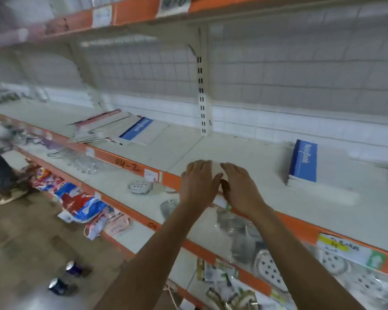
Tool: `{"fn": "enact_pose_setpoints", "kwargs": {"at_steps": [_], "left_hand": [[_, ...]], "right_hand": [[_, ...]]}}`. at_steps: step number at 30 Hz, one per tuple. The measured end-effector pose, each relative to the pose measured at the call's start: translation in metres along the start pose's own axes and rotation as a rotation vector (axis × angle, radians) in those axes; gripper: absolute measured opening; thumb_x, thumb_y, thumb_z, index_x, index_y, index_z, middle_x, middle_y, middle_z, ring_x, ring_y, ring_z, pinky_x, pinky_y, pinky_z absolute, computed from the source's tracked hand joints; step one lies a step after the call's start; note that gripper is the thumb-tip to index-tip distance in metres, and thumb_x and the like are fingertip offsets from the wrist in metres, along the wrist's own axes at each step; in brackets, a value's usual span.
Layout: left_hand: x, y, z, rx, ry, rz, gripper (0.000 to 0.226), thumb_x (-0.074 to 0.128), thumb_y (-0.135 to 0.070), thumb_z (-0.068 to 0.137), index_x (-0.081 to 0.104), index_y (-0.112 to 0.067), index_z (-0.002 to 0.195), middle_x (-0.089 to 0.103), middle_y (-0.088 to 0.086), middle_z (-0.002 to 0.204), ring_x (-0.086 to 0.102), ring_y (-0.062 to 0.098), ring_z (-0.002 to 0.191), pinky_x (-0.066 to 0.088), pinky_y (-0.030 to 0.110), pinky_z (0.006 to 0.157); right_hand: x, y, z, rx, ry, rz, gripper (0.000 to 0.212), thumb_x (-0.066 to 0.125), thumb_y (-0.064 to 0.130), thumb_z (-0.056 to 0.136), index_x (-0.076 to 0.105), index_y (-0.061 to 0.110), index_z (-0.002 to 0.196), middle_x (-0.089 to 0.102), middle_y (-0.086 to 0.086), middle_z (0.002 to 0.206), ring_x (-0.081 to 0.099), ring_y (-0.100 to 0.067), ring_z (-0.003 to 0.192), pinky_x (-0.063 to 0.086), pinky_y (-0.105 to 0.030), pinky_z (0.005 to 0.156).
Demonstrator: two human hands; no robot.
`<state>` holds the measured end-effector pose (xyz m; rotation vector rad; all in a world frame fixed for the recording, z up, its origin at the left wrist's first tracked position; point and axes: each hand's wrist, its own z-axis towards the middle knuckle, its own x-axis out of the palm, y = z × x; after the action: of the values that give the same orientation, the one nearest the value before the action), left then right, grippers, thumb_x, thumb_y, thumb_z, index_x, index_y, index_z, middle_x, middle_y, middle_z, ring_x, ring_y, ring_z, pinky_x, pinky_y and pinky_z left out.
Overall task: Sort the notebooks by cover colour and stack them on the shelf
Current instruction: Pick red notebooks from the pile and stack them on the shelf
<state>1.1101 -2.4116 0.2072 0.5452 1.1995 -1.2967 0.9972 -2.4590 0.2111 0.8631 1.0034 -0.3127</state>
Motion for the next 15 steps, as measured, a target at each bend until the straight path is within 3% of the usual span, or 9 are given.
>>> {"fn": "enact_pose_setpoints", "kwargs": {"at_steps": [15], "left_hand": [[-0.030,0.227,0.066,-0.249,-0.018,0.016,0.052,0.048,-0.044,0.095,0.044,-0.014,0.137,0.048,0.006,0.140,0.042,0.025,0.131,0.037,0.040,0.106]], "right_hand": [[0.149,0.146,0.154,0.007,0.082,0.042,0.048,0.047,0.016,0.094,0.037,0.009,0.141,0.041,-0.011,0.145,0.037,-0.027,0.134,0.031,-0.036,0.109]]}}
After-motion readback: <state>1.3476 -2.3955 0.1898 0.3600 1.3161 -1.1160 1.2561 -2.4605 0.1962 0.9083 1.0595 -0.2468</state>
